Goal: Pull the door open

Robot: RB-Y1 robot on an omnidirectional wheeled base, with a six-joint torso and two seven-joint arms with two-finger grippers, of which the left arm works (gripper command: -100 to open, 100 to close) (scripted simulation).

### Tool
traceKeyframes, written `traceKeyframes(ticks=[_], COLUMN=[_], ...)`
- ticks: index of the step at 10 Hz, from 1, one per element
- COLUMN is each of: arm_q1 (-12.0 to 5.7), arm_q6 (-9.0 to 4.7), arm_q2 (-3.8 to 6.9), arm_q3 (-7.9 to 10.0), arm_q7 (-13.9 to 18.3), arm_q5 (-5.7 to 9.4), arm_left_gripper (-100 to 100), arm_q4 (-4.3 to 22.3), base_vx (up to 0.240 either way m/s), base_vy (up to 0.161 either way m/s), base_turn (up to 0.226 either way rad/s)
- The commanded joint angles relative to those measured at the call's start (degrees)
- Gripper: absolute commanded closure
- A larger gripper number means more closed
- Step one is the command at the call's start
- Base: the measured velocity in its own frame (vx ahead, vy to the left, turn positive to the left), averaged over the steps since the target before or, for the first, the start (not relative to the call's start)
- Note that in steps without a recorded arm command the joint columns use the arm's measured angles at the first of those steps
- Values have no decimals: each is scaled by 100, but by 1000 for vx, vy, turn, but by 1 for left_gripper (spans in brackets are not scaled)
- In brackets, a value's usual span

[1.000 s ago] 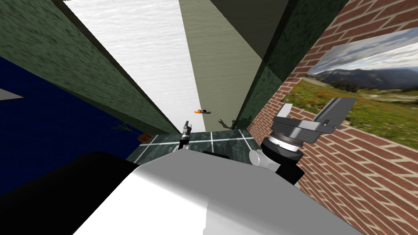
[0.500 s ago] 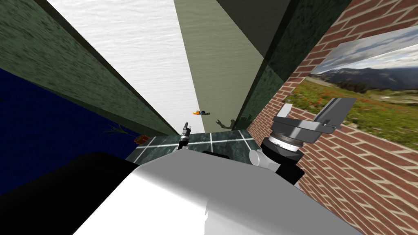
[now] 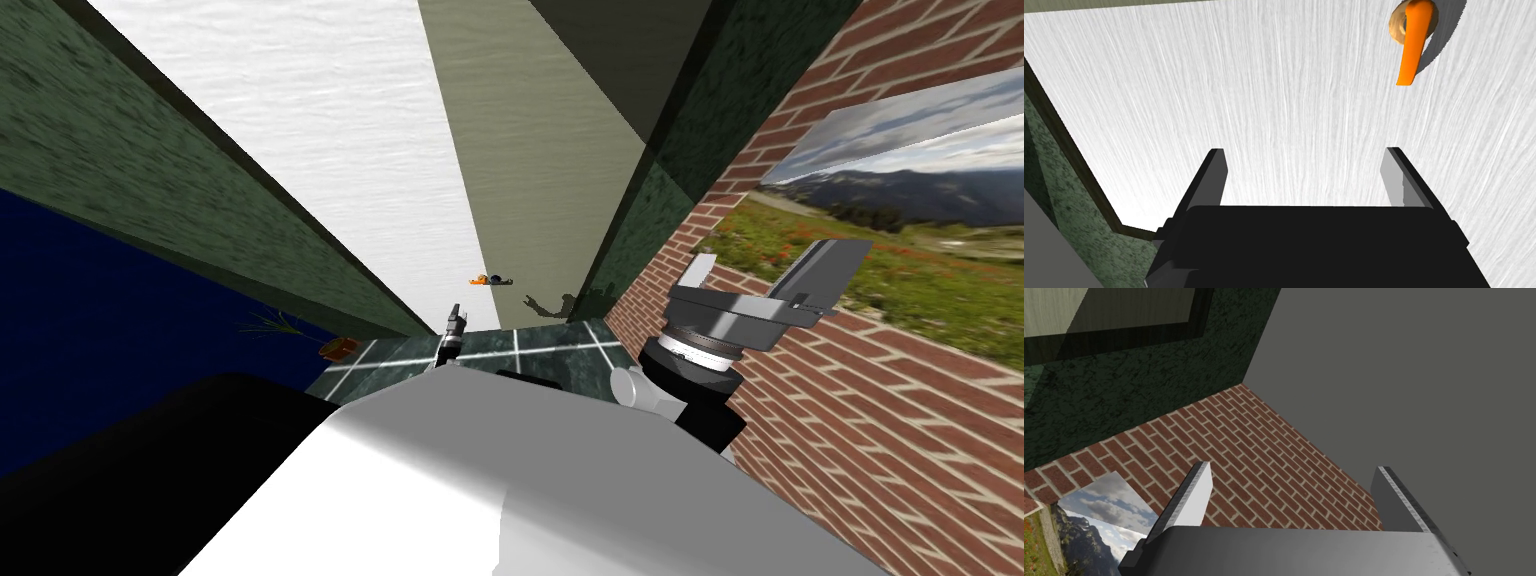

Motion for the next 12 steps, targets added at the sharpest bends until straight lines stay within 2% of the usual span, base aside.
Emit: traceKeyframes(ticks=[1, 2, 6, 11, 12], arm_q1=[-7, -43, -114, -242, -255], arm_q6=[-33, -60, -113, -209, -218], arm_q2=[19, 36, 70, 125, 131], arm_q3=[47, 84, 157, 287, 300], arm_q7=[39, 63, 111, 197, 205], arm_q5=[33, 58, 106, 193, 202], arm_left_gripper=[-100, -100, -100, -100, -100], arm_q4=[238, 439, 835, 1545, 1613], base_vx=[137, 167, 126, 149, 140], base_vy=[10, 15, 11, 18, 21], base_turn=[-53, -52, -27, -37, -23])
